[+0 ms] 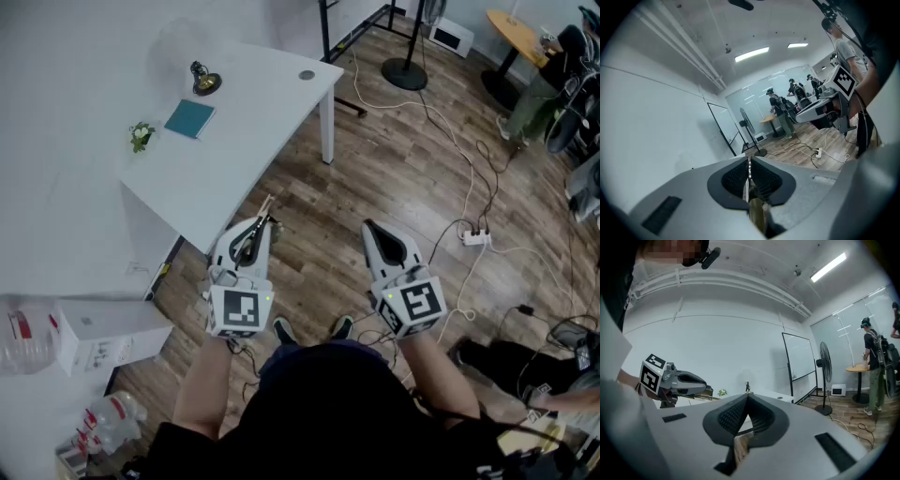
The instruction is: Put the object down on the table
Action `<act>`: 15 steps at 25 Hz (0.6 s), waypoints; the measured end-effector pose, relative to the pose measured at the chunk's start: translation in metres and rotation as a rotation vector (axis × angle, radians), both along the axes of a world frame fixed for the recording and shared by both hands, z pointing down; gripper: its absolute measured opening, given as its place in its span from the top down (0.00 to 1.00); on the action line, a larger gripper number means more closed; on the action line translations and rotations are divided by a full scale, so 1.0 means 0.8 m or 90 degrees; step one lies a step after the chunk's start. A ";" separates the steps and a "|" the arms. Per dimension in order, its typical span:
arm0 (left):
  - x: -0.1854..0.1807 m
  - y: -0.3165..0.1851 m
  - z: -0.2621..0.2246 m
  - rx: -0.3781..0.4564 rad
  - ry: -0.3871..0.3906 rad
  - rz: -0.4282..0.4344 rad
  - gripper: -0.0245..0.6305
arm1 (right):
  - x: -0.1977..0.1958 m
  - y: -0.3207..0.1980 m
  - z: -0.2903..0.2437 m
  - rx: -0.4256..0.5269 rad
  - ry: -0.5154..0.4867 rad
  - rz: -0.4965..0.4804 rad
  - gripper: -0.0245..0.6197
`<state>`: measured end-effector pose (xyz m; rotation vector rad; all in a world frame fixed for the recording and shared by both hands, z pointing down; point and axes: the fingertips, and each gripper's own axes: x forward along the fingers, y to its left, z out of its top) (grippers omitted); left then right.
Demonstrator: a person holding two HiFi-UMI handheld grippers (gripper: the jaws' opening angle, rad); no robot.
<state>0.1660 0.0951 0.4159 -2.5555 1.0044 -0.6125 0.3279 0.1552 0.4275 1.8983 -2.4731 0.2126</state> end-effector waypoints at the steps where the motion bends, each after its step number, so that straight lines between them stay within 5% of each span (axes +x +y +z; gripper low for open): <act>1: -0.016 0.005 0.001 -0.001 -0.004 -0.008 0.93 | -0.010 0.001 0.002 0.000 -0.002 -0.002 0.95; 15: -0.308 -0.023 -0.013 0.043 -0.019 -0.097 0.93 | -0.234 -0.047 -0.009 0.000 -0.005 -0.025 0.95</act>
